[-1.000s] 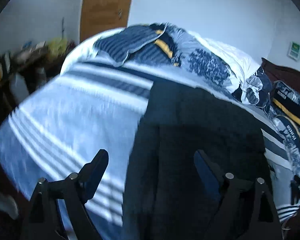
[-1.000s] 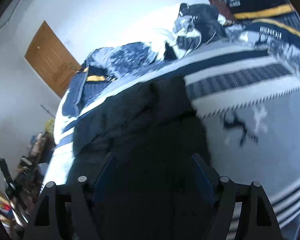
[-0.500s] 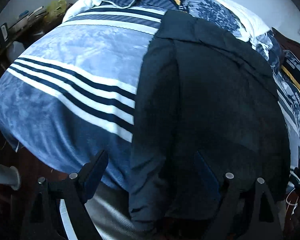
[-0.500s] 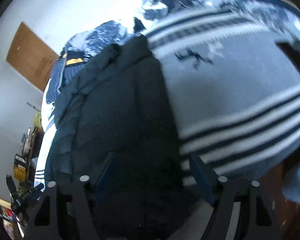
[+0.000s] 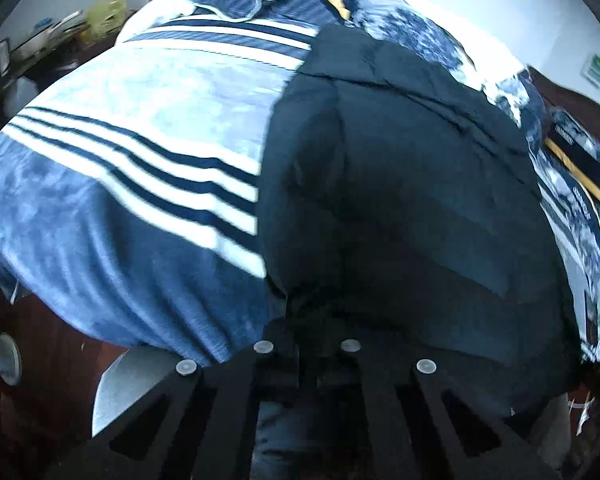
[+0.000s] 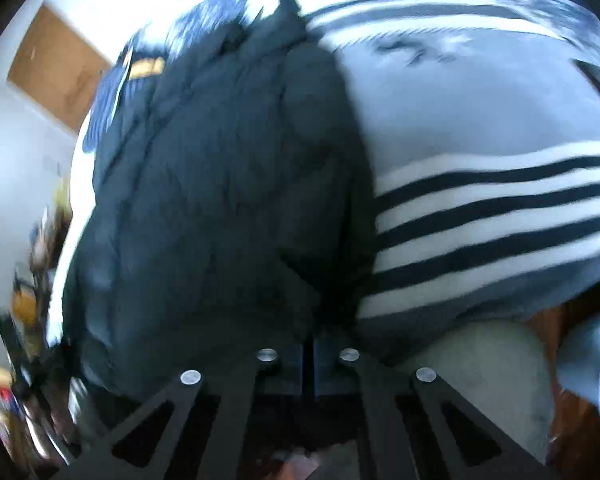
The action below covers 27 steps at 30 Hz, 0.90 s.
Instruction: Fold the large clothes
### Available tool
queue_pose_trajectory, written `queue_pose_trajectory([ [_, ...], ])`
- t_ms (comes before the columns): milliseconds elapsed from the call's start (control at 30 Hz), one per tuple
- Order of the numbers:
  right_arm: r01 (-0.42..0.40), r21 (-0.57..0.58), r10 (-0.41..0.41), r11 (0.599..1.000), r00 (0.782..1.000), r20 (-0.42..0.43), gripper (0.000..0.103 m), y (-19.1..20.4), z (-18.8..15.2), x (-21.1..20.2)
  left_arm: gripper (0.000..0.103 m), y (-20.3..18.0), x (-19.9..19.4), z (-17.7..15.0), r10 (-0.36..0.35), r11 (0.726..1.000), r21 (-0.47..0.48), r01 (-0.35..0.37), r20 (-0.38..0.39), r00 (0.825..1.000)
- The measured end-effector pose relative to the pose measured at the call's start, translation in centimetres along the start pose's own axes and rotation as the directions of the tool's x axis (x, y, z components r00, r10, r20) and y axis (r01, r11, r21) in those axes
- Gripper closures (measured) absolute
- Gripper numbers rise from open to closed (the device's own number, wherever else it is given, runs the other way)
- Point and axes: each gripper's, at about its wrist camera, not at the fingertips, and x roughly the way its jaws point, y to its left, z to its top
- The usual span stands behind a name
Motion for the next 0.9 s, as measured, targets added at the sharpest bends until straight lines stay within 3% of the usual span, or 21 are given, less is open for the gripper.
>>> queue_pose_trajectory([
  [100,0.029,-0.009,-0.029,1.000,0.998,-0.053,0.101,-0.7,-0.3,1.4,0.089,1.2,2.0,-0.7,0.037,0.998,-0.052,-0.041,-0.080,0.996],
  [167,0.031,0.009,-0.031,0.999,0.998,-0.060,0.100,-1.1,-0.4,1.9,0.089,1.5,1.6,-0.5,0.026,0.997,-0.077,-0.031,-0.069,0.997],
  [233,-0.005,0.037,0.005,0.999,1.000,-0.015,0.097,-1.8,-0.3,1.0,0.074,1.5,0.6,-0.5,0.043,0.997,-0.070,-0.045,-0.027,0.999],
  [267,-0.021,0.049,0.021,0.999,1.000,-0.007,0.097,-2.0,-0.4,0.8,0.060,1.6,0.5,-0.6,0.049,0.996,-0.071,-0.050,-0.014,0.999],
  [300,-0.043,0.069,0.044,0.997,0.999,-0.006,0.089,-2.5,-0.5,0.7,0.051,1.8,0.3,-0.6,0.048,0.996,-0.078,-0.048,-0.008,0.999],
  [367,-0.078,0.095,0.078,0.992,0.997,0.002,0.066,-2.9,-0.5,0.4,0.050,2.0,-0.1,-0.7,0.035,0.994,-0.099,-0.034,0.004,0.999],
  [400,-0.085,0.097,0.083,0.992,0.996,0.023,0.043,-3.0,-0.4,0.0,0.047,1.9,-0.4,-0.6,0.026,0.995,-0.098,-0.025,0.007,1.000],
  [433,-0.086,0.084,0.082,0.993,0.995,0.049,0.029,-2.6,-0.2,-0.5,0.043,1.8,-0.8,-0.5,0.010,0.996,-0.087,-0.009,0.008,1.000],
  [467,-0.089,0.070,0.085,0.994,0.994,0.062,0.029,-2.5,-0.2,-1.0,0.035,1.6,-0.8,-0.2,0.005,0.997,-0.075,-0.004,0.012,1.000],
  [533,-0.091,0.020,0.090,0.996,0.994,0.058,0.029,-1.6,0.7,-0.8,0.032,1.2,-0.6,1.1,0.045,0.997,-0.057,-0.043,0.029,0.999],
  [600,-0.022,-0.001,0.022,1.000,0.998,0.058,0.029,-1.1,2.1,0.3,0.031,1.2,0.1,2.3,0.051,0.996,-0.073,-0.050,0.020,0.998],
  [667,-0.053,0.019,0.052,0.998,0.998,0.043,0.030,-1.5,2.9,1.5,0.031,1.4,1.8,3.4,0.064,0.994,-0.084,-0.068,-0.042,0.997],
  [700,-0.054,0.032,0.053,0.998,0.998,0.022,0.040,-1.8,3.3,2.4,0.037,1.5,2.6,3.7,0.070,0.994,-0.084,-0.076,-0.070,0.995],
  [733,-0.050,0.029,0.050,0.998,0.999,0.000,0.069,-1.9,3.4,3.0,0.047,1.6,3.1,3.8,0.072,0.994,-0.080,-0.078,-0.074,0.995],
  [767,-0.043,0.022,0.043,0.999,0.999,-0.020,0.077,-1.7,3.3,3.4,0.075,1.6,3.2,3.9,0.060,0.995,-0.077,-0.065,-0.069,0.996],
  [800,-0.030,0.018,0.030,0.999,0.999,-0.023,0.085,-1.7,3.4,3.7,0.101,1.6,3.1,3.8,0.004,0.997,-0.079,-0.010,-0.079,0.997],
  [833,-0.034,0.020,0.034,0.999,0.999,-0.005,0.097,-1.8,3.2,3.3,0.100,1.5,2.6,3.7,-0.015,0.996,-0.084,0.009,-0.072,0.997],
  [900,0.003,0.023,-0.003,1.000,1.000,0.023,0.099,-2.1,3.1,2.3,0.100,0.9,1.5,3.2,0.051,0.997,-0.050,-0.052,-0.027,0.998],
])
